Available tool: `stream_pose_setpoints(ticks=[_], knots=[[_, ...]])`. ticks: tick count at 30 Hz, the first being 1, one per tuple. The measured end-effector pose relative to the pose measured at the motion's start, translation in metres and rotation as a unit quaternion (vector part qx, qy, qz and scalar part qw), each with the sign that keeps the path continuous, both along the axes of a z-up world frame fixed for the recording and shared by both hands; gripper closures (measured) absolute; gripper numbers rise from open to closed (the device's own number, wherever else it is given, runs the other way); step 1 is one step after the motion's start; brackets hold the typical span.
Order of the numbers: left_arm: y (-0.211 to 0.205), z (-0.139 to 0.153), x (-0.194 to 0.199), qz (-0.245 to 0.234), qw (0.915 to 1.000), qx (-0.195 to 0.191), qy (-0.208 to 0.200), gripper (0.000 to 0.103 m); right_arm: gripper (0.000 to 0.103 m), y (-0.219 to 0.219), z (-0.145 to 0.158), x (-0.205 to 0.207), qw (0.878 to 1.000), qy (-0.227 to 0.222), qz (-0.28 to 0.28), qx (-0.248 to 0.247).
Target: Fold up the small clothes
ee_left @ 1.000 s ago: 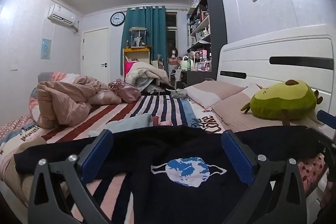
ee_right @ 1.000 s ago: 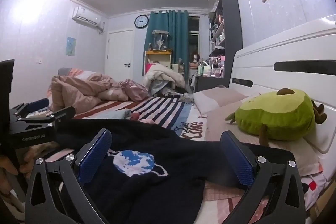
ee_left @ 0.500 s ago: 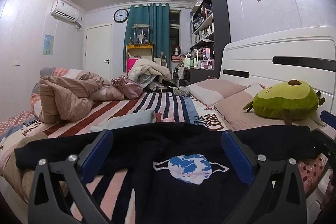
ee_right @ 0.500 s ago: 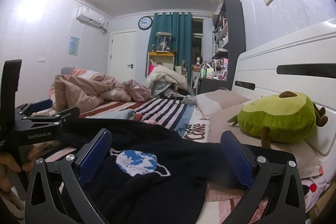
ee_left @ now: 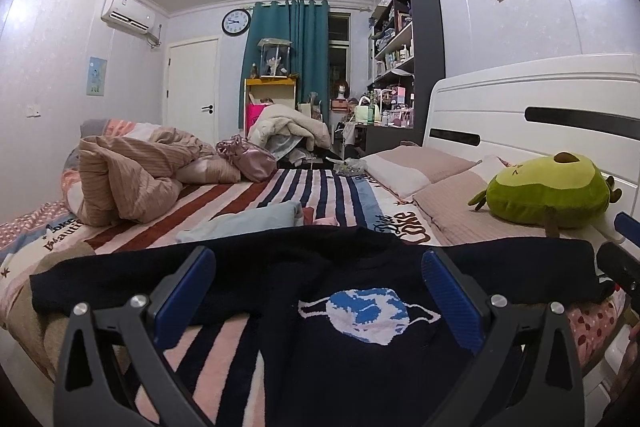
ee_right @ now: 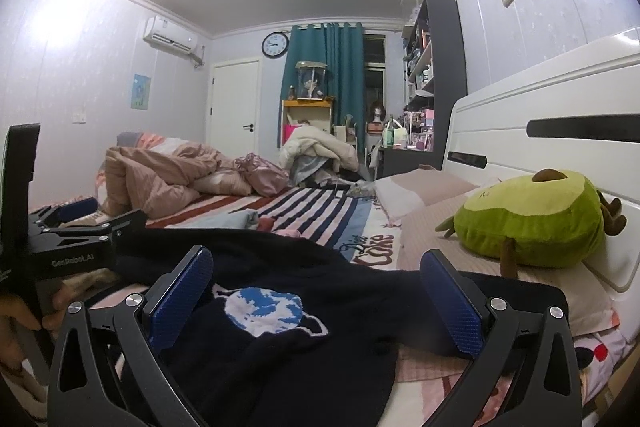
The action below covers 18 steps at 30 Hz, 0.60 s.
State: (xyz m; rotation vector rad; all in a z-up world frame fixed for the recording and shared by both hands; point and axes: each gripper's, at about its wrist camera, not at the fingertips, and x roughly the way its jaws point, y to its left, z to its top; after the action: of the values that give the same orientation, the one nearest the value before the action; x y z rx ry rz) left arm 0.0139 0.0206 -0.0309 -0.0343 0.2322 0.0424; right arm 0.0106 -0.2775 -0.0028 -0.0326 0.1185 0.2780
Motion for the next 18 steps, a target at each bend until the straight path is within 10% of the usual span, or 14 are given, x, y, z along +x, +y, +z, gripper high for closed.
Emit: stream_pose_setpoints(ticks=[18], knots=[[0.0019,-0.0038,0.0016,-0.001,0.9999,0.002,0.011,0.001,0.000,0.0009,-0.0001,-0.0019,1.000,0.003,0.002,0.004]])
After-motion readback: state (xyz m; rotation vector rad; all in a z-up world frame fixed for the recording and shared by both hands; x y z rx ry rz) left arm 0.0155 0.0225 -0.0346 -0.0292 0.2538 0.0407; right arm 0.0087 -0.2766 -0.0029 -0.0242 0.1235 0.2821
